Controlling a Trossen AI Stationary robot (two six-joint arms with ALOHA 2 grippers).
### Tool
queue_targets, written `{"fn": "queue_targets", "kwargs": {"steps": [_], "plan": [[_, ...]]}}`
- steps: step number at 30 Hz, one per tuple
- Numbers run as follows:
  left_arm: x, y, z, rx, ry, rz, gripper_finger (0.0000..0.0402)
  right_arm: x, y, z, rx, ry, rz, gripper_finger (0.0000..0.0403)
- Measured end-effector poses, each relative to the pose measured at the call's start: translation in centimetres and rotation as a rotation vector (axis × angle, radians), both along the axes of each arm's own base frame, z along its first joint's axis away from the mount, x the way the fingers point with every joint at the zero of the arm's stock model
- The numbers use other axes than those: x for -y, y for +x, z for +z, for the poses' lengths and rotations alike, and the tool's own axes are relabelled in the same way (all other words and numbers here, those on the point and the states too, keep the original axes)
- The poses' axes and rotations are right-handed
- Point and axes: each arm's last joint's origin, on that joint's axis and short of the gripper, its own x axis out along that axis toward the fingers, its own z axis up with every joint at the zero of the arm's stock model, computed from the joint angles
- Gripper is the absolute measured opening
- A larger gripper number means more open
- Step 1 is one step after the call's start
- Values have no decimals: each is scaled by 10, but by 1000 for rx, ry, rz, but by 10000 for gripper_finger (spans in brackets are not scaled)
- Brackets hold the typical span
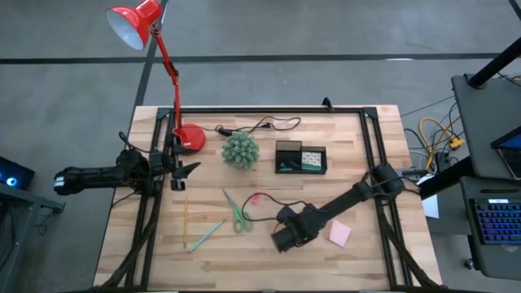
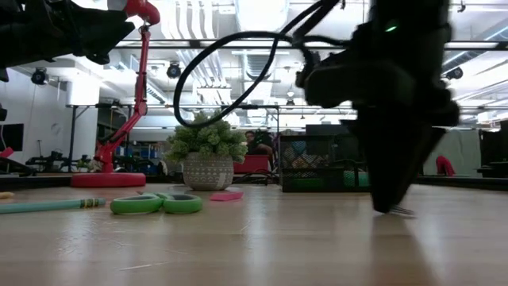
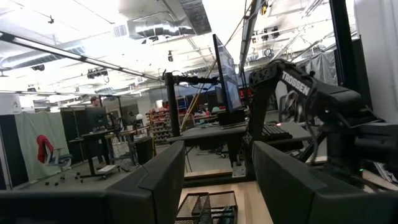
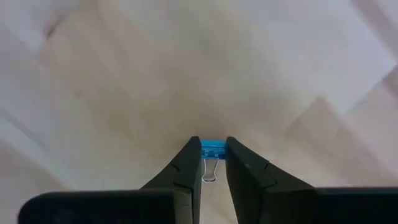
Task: Pick and place office supplies into organizer
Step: Put the blue binder clip into the black desk organizer
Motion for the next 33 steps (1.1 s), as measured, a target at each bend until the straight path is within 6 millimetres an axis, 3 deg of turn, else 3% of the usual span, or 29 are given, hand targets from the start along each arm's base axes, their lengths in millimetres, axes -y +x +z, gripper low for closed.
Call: {"fn": "queue_targets", "kwargs": {"steps": [5, 12, 20, 33], "plan": [[0, 0, 0, 0, 0, 0, 176, 19, 8, 6, 6, 1, 13, 52], [0, 0, 0, 0, 0, 0, 176, 38, 12, 28, 65, -20, 38, 52], [0, 0, 0, 0, 0, 0, 176, 67, 15, 55, 158, -218, 92, 52], [0, 0, 0, 0, 0, 1, 176, 143, 25, 53, 87, -338, 56, 52]]}}
